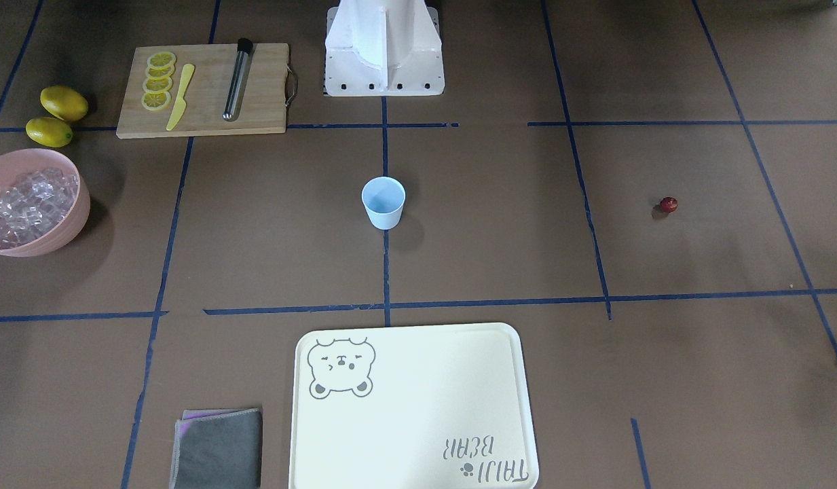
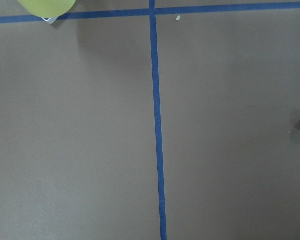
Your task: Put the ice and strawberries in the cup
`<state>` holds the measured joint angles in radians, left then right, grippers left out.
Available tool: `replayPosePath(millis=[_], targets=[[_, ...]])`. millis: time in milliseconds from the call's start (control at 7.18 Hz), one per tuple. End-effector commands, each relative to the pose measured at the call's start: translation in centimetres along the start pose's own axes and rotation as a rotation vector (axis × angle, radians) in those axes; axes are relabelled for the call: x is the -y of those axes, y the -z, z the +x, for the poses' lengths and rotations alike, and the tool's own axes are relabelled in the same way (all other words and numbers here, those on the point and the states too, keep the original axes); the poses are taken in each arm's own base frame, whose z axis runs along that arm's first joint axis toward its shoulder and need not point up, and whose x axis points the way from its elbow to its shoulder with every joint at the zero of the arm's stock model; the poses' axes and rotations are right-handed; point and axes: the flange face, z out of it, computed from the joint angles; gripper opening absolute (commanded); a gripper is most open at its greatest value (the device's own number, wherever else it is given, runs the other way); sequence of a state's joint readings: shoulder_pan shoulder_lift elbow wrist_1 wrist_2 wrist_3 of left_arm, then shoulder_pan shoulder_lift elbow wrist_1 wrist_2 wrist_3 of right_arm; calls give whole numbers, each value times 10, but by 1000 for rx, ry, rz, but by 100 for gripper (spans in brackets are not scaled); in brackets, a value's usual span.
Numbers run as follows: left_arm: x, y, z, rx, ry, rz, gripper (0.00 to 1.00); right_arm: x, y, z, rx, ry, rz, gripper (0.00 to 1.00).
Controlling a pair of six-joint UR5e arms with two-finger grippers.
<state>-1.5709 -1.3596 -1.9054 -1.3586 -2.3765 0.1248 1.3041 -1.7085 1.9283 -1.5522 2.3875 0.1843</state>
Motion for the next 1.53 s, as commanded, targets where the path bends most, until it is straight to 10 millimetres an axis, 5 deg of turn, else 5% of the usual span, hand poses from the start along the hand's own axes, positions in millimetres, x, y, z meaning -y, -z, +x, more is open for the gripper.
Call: replayPosePath(millis=[0, 418, 1393], targets=[[1, 0, 0, -1, -1, 1, 100, 1, -30, -49, 40, -43, 18, 99], [0, 0, 0, -1, 2, -1, 100, -5, -64, -79, 14, -47, -1, 98], [2, 2, 2, -1, -4, 4, 100, -8, -91, -66, -2, -70, -54, 91]])
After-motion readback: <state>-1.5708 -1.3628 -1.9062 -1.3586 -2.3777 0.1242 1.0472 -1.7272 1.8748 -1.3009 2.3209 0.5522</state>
